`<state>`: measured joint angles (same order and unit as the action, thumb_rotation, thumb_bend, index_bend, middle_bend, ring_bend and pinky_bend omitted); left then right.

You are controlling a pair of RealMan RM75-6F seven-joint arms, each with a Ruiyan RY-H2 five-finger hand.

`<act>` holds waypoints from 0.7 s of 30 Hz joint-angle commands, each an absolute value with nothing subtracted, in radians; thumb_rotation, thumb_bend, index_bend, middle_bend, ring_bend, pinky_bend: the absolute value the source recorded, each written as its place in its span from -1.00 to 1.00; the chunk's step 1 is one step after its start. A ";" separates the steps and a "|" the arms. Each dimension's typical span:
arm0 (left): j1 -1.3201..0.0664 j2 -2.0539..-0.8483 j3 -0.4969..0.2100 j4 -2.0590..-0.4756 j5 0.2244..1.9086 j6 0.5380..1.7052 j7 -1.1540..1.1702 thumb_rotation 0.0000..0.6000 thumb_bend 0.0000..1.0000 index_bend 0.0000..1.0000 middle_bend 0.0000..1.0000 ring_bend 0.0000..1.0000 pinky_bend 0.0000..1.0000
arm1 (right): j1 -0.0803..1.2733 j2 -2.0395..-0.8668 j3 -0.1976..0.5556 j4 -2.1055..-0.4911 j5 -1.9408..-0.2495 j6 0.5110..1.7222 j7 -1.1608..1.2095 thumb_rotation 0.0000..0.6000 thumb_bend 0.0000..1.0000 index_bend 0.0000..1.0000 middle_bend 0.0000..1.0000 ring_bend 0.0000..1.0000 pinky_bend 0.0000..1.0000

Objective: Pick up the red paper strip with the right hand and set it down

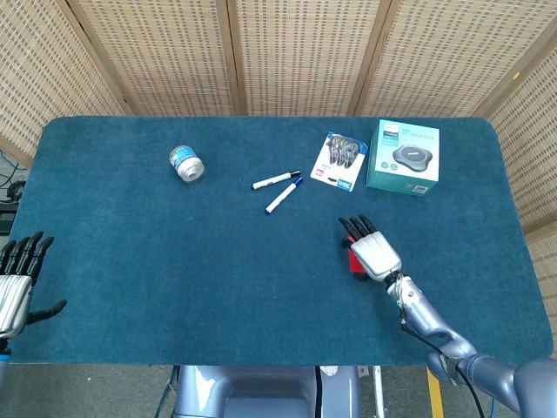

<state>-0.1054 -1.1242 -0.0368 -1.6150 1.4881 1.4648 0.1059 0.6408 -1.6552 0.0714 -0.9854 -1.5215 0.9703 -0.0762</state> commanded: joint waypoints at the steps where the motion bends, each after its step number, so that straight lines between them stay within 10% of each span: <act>1: -0.105 -1.124 -0.037 -1.616 1.488 1.465 0.106 1.00 -1.00 -1.00 -1.00 -1.00 -1.00 | 0.647 -1.668 0.070 -0.964 -1.518 0.968 -0.084 1.00 -0.75 -0.30 -1.00 -1.00 -1.00; 12: -0.105 -1.124 -0.037 -1.615 1.488 1.466 0.106 1.00 -1.00 -1.00 -1.00 -1.00 -1.00 | 0.651 -1.681 0.090 -0.940 -1.503 1.009 -0.068 1.00 0.01 -0.27 -1.00 -1.00 -1.00; 21: -0.105 -1.125 -0.037 -1.615 1.488 1.466 0.107 1.00 -1.00 -1.00 -1.00 -1.00 -1.00 | 0.640 -1.658 0.094 -0.959 -1.493 1.034 -0.030 1.00 -0.07 -0.86 -1.00 -1.00 -1.00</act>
